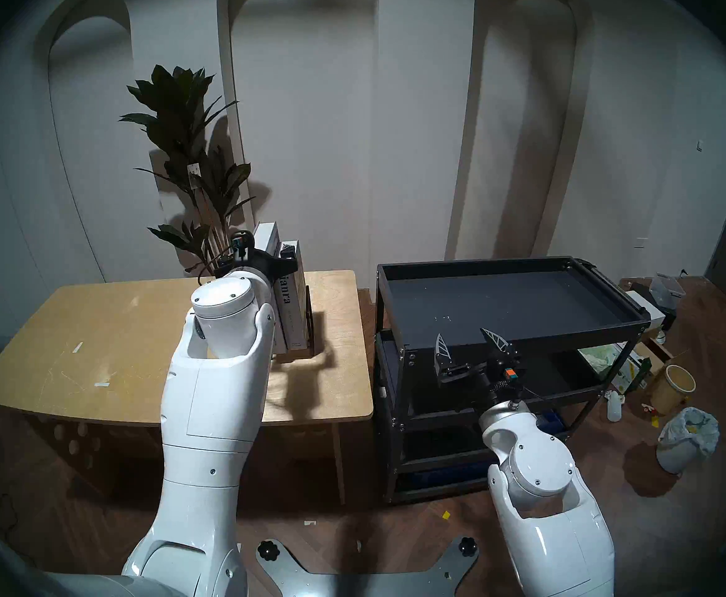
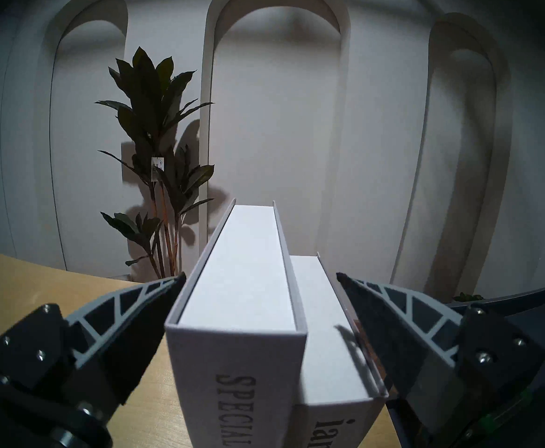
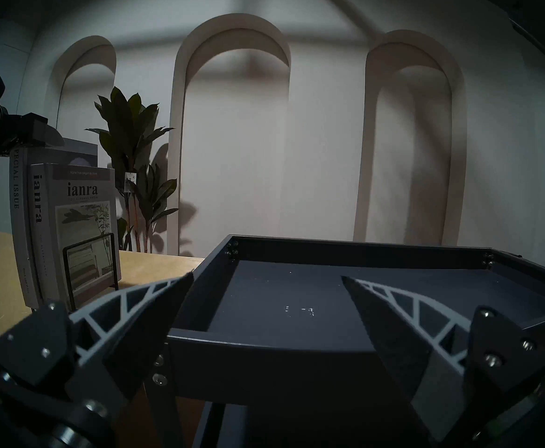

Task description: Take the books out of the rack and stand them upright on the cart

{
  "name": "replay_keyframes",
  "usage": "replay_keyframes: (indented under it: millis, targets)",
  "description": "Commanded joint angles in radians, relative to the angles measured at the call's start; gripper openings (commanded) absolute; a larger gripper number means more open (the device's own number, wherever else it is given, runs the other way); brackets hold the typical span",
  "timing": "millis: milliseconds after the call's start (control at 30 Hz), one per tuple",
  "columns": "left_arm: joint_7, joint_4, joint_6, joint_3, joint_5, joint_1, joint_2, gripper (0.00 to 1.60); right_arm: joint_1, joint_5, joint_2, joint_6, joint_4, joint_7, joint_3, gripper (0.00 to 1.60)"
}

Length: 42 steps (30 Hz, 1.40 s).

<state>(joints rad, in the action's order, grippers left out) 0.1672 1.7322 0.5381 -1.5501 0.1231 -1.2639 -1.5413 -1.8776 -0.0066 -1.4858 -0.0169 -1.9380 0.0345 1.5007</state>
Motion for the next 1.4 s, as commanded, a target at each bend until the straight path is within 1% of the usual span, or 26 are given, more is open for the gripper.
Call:
replay_keyframes:
  millis: [0, 167, 333, 867, 933, 967, 1000, 1067, 1100, 1133, 1200, 1233, 1267, 1300, 1367]
  targets:
    - [-0.004, -0.018, -0.038, -0.010, 0.004, 0.045, 0.002, 1.60, 0.007, -0.010, -0.004, -0.010, -0.023, -0.007, -0.009, 1.60]
    - [0.001, -0.034, -0.081, -0.013, -0.006, 0.039, 0.006, 1.60, 0.008, -0.018, -0.004, -0.011, -0.020, -0.013, -0.018, 1.60]
    - [-0.005, -0.031, -0.096, -0.020, -0.001, 0.031, 0.006, 1.60, 0.011, -0.025, -0.006, -0.010, -0.016, -0.019, -0.028, 1.60]
    - [-0.033, -0.063, -0.112, -0.027, 0.017, 0.034, 0.005, 1.59, 0.013, -0.042, -0.005, -0.007, -0.013, -0.041, -0.043, 1.60]
    - [-0.032, -0.066, -0.115, -0.025, 0.018, 0.034, 0.005, 1.41, 0.013, -0.043, -0.004, -0.008, -0.010, -0.043, -0.042, 1.60]
    - [-0.032, -0.067, -0.117, -0.025, 0.019, 0.035, 0.004, 1.37, 0.013, -0.043, -0.004, -0.008, -0.009, -0.044, -0.042, 1.60]
    - [-0.032, -0.067, -0.117, -0.025, 0.019, 0.035, 0.004, 1.37, 0.013, -0.043, -0.004, -0.008, -0.009, -0.044, -0.042, 1.60]
    - [-0.031, -0.071, -0.120, -0.023, 0.021, 0.037, 0.004, 1.17, 0.013, -0.043, -0.004, -0.010, -0.008, -0.045, -0.042, 1.60]
    - [-0.031, -0.075, -0.122, -0.022, 0.021, 0.039, 0.003, 0.75, 0.014, -0.042, -0.003, -0.011, -0.006, -0.046, -0.041, 1.60]
    - [-0.031, -0.075, -0.122, -0.022, 0.021, 0.039, 0.003, 0.75, 0.014, -0.042, -0.003, -0.011, -0.006, -0.046, -0.041, 1.60]
    - [-0.030, -0.077, -0.124, -0.020, 0.023, 0.041, 0.002, 0.60, 0.017, -0.041, -0.001, -0.012, -0.003, -0.047, -0.038, 1.60]
    - [-0.030, -0.077, -0.124, -0.020, 0.023, 0.041, 0.002, 0.60, 0.017, -0.041, -0.001, -0.012, -0.003, -0.047, -0.038, 1.60]
    - [-0.029, -0.078, -0.124, -0.019, 0.023, 0.042, 0.002, 0.53, 0.018, -0.041, 0.000, -0.012, -0.001, -0.047, -0.037, 1.60]
    - [-0.029, -0.078, -0.125, -0.019, 0.023, 0.042, 0.002, 0.41, 0.019, -0.040, 0.000, -0.012, 0.000, -0.047, -0.037, 1.60]
    - [-0.027, -0.076, -0.126, -0.018, 0.022, 0.042, 0.001, 0.35, 0.020, -0.039, 0.001, -0.013, 0.001, -0.046, -0.036, 1.60]
